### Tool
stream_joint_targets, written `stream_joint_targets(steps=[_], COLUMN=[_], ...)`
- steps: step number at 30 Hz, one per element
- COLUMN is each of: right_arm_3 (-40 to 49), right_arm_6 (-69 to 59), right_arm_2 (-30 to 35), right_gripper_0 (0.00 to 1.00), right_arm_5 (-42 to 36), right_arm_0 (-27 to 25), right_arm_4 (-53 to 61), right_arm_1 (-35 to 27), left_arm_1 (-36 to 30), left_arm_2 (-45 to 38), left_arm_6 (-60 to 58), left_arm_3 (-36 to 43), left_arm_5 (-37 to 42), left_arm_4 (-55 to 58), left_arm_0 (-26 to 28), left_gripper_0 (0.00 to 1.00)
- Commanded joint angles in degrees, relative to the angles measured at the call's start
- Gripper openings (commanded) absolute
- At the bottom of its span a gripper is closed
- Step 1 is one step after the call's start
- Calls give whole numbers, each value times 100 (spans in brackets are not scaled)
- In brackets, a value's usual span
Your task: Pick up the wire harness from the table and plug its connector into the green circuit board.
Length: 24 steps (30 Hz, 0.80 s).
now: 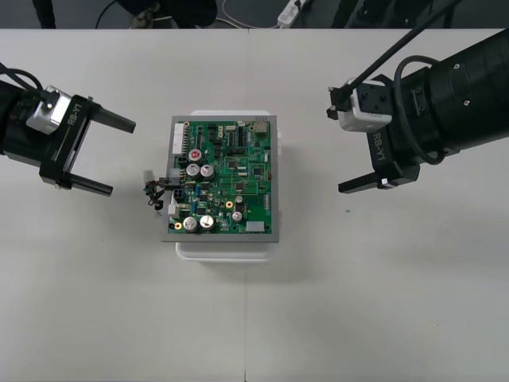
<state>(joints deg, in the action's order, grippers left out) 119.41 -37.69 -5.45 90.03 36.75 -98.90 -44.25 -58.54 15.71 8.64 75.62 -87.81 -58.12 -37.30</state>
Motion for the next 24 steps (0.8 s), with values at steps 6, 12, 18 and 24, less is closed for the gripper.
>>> stream_joint_targets(steps=[6,12,18,24], right_arm_3=[-805,-902,-1271,-1464], right_arm_6=[1001,1124,1229,1352], right_arm_2=[422,475,510,528], right_gripper_0=[100,100,100,100], right_arm_5=[-3,-3,-3,-3], right_arm_0=[-124,-124,-124,-124], right_arm_4=[679,767,952,952], right_arm_1=[-470,-585,-593,-532], left_arm_1=[265,642,809,836], left_arm_2=[-885,-1421,-1571,-1667], left_arm_6=[-1445,-1594,-1779,-1972], left_arm_3=[700,937,937,954], left_arm_5=[-219,-219,-219,-219], left_arm_4=[-288,-824,-973,-1131], left_arm_0=[267,363,363,363], left_gripper_0=[100,100,100,100])
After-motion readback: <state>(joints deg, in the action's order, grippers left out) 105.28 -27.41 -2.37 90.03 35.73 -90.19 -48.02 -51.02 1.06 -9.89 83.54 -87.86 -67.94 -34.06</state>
